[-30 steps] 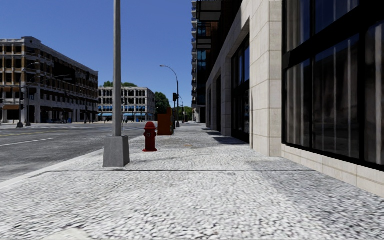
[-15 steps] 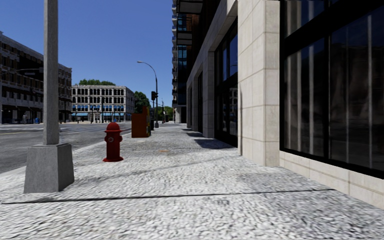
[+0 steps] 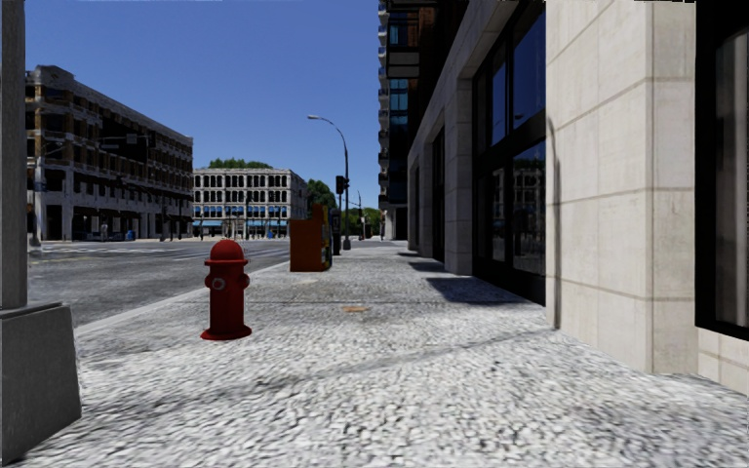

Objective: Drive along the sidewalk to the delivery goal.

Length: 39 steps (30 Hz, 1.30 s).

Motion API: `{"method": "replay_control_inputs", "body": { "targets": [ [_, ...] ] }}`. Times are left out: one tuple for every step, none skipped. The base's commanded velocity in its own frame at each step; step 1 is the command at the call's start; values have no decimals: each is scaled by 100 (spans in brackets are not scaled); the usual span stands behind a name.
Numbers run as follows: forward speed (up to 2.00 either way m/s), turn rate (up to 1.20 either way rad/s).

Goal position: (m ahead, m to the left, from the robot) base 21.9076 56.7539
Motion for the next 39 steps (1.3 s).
{"method": "replay_control_inputs", "body": {
  "targets": [
    [200, 0],
    [200, 0],
    [200, 0],
    [200, 0],
    [200, 0],
    [200, 0],
    [200, 0],
    [200, 0],
    [200, 0],
    [200, 0],
    [200, 0],
    [200, 0],
    [200, 0],
    [200, 0],
    [200, 0],
    [200, 0],
    [200, 0],
    [200, 0],
    [200, 0],
    [200, 0],
    [200, 0],
    [200, 0],
    [200, 0],
    [200, 0],
    [200, 0],
    [200, 0],
    [200, 0],
    [200, 0],
    [200, 0],
    [200, 0],
    [200, 0],
    [200, 0],
    [200, 0],
    [200, 0],
    [200, 0],
    [200, 0],
    [200, 0],
    [200, 0],
    [200, 0]
  ]
}}
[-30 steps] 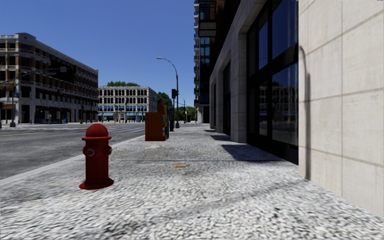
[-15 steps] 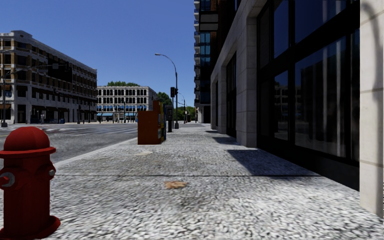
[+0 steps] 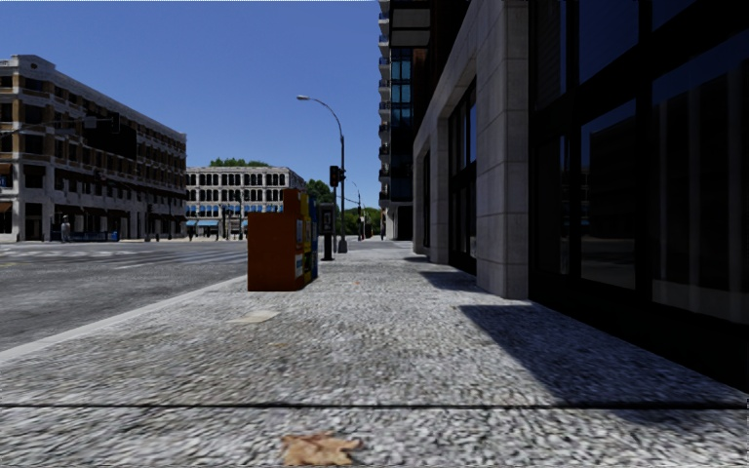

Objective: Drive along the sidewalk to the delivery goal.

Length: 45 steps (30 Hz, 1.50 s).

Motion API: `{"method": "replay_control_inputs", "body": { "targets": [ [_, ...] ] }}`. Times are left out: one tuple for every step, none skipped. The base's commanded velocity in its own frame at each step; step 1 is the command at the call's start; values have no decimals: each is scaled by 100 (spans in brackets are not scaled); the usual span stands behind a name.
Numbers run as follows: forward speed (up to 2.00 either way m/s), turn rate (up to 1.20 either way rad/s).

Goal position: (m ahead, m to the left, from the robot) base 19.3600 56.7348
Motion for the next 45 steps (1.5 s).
{"method": "replay_control_inputs", "body": {
  "targets": [
    [200, 0],
    [200, 0],
    [200, 0],
    [200, 0],
    [200, 0],
    [200, 0],
    [200, 0],
    [200, 0],
    [200, 0],
    [200, 0],
    [200, 0],
    [200, 0],
    [200, 0],
    [200, 0],
    [200, 0],
    [200, 0],
    [200, 0],
    [200, 0],
    [200, 0],
    [200, 0],
    [200, 0],
    [200, 0],
    [200, 0],
    [200, 0],
    [200, 0],
    [200, 0],
    [200, 0],
    [200, 0],
    [200, 0],
    [200, 0],
    [200, 0],
    [200, 0],
    [200, 0],
    [200, 0],
    [200, 0],
    [200, 0],
    [200, 0],
    [200, 0],
    [200, 0],
    [200, 0],
    [200, 0],
    [200, 0],
    [200, 0],
    [200, 0],
    [200, 0]
  ]
}}
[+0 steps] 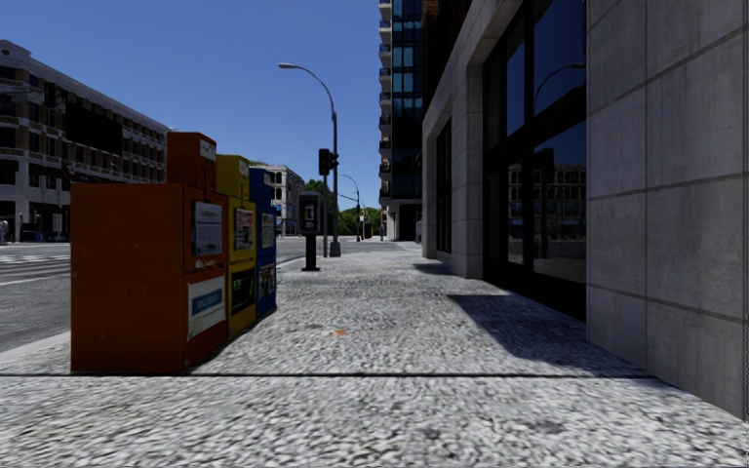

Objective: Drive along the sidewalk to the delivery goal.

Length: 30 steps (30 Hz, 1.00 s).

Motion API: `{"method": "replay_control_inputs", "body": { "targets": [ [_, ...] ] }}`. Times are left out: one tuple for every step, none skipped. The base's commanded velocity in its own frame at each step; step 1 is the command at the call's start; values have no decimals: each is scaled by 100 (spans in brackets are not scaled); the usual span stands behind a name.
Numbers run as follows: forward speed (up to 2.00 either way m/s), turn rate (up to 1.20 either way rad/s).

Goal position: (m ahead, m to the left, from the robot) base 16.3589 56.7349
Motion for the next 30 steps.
{"method": "replay_control_inputs", "body": {
  "targets": [
    [200, 0],
    [200, 0],
    [200, 0],
    [200, 0],
    [200, 0],
    [200, 0],
    [200, 0],
    [200, 0],
    [200, 0],
    [200, 0],
    [200, 0],
    [200, 0],
    [200, 0],
    [200, 0],
    [200, 0],
    [200, 0],
    [200, 0],
    [200, 0],
    [200, 0],
    [200, 0],
    [200, 0],
    [200, 0],
    [200, 0],
    [200, 0],
    [200, 0],
    [200, 0],
    [200, 0],
    [200, 0],
    [200, 0],
    [200, 0]
  ]
}}
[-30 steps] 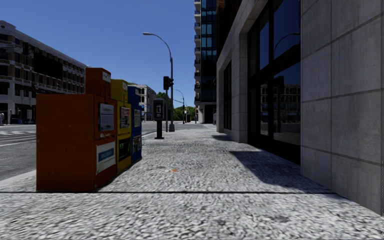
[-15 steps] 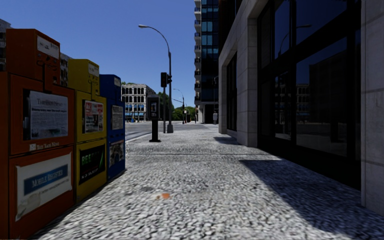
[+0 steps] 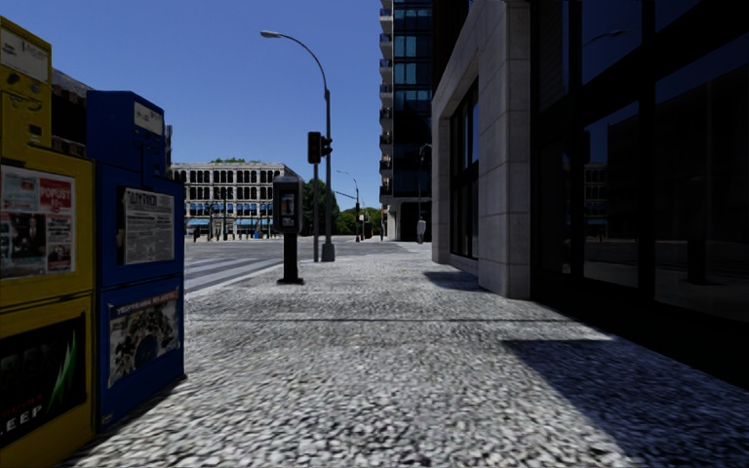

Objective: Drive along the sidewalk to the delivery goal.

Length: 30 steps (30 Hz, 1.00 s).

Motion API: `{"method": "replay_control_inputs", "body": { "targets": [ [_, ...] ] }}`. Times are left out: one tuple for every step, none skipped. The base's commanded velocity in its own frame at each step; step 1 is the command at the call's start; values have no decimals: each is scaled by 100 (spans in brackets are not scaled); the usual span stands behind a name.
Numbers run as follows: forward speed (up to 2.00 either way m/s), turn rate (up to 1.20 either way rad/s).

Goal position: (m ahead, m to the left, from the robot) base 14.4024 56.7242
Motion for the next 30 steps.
{"method": "replay_control_inputs", "body": {
  "targets": [
    [200, 0],
    [200, 0],
    [200, 0],
    [200, 0],
    [200, 0],
    [200, 0],
    [200, 0],
    [200, 0],
    [200, 0],
    [200, 0],
    [200, 0],
    [200, 0],
    [200, 0],
    [200, 0],
    [200, 0],
    [200, 0],
    [200, 0],
    [200, 0],
    [200, 0],
    [200, 0],
    [200, 0],
    [200, 0],
    [200, 0],
    [200, 0],
    [200, 0],
    [200, 0],
    [200, 0],
    [200, 0],
    [200, 0],
    [200, 0]
  ]
}}
